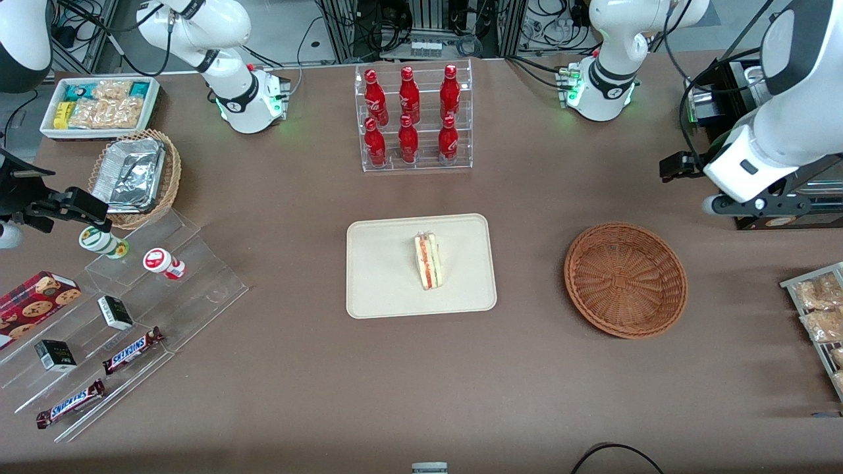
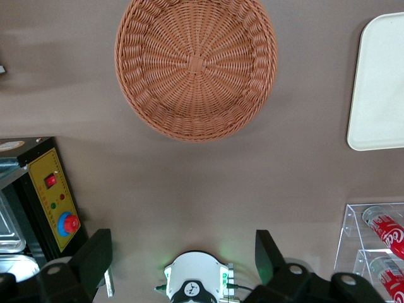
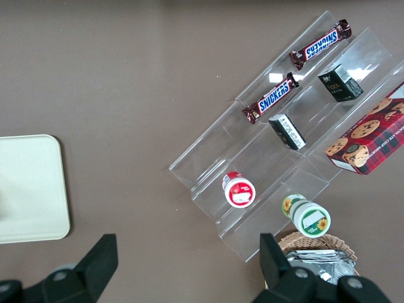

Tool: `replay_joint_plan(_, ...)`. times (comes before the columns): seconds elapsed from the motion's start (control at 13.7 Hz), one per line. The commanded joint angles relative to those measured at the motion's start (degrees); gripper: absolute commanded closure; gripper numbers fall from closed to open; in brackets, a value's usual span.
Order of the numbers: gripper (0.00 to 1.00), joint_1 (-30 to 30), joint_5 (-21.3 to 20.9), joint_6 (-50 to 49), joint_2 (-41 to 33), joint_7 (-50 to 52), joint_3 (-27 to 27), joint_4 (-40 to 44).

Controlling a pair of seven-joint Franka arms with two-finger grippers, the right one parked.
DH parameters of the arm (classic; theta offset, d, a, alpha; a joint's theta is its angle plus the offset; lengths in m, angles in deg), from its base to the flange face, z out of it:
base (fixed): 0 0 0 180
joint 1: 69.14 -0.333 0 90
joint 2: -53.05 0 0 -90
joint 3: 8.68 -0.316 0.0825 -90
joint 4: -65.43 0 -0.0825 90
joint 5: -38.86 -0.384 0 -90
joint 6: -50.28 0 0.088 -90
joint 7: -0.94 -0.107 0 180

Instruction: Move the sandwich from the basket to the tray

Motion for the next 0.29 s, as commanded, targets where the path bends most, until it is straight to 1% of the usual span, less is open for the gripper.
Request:
replay_joint_plan(0.0,0.0,-2.33,0.66,-1.91,-2.04,-1.88,1.36,0.5)
replay_joint_plan(0.22,0.0,-2.68,0.75,-3.06,-2.31,-3.12,0.92,1.55)
